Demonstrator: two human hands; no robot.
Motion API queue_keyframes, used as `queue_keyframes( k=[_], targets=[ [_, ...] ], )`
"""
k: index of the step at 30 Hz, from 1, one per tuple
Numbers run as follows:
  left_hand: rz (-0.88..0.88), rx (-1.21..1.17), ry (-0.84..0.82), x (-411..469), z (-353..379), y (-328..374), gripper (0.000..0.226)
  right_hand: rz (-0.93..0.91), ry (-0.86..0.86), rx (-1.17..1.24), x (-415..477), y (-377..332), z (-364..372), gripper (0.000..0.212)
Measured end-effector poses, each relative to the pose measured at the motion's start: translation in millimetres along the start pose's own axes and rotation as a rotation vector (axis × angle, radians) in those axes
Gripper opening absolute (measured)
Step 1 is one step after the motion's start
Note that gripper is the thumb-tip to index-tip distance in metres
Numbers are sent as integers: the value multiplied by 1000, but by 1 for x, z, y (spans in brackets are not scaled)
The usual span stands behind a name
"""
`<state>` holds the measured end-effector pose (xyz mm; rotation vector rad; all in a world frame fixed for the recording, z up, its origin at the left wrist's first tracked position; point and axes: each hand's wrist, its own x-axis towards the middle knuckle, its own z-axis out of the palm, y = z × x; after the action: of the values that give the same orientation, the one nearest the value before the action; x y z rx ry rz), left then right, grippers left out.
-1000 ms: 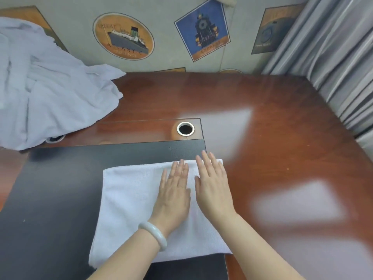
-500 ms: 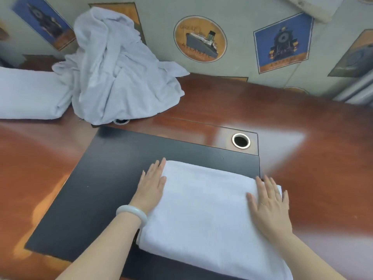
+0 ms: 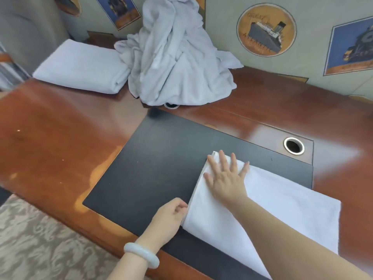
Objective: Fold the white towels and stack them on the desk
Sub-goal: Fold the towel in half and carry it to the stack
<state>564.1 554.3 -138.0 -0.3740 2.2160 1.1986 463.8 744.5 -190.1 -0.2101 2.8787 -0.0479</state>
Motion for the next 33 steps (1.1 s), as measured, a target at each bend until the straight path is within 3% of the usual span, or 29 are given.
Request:
queue_keyframes(
  k=[3,6,8,13,20,22,24,26,29,31,33],
  targets=[
    [20,-40,-68,-4,-6,-6,12,22,29,-12,-1,-4,0,65],
    [102,-154,-172,-13,-6,-4,40,29,44,-28,-2,-4,0,65],
    [112,-82,-209,-13,1,-2,46,25,61,-27,-3,-4,1,66],
    [104,25,-158,1,-3,-13,21,-2,88,-16,-3,0,2,63],
    [82,107,-241,10,-13,-22,12,-14,97,12,-4,3,4,62],
    [104,142,-157,10,-14,-14,8,-17,77,41,-2,2,0,65],
    [242,342,126,7,-8,3,17,-23,66,142,-4,2,-8,70],
    [532,514,372,7,10,26,31,41,163,322,-18,3,-18,70],
    [759,706,306,19,62,49,51,222,410,417,-62,5,-20,62],
    [728,823,189,31,86,51,55,303,432,346,-95,19,-1,58],
    [711,950,154,43,93,40,58,346,352,234,-128,44,25,58]
  ],
)
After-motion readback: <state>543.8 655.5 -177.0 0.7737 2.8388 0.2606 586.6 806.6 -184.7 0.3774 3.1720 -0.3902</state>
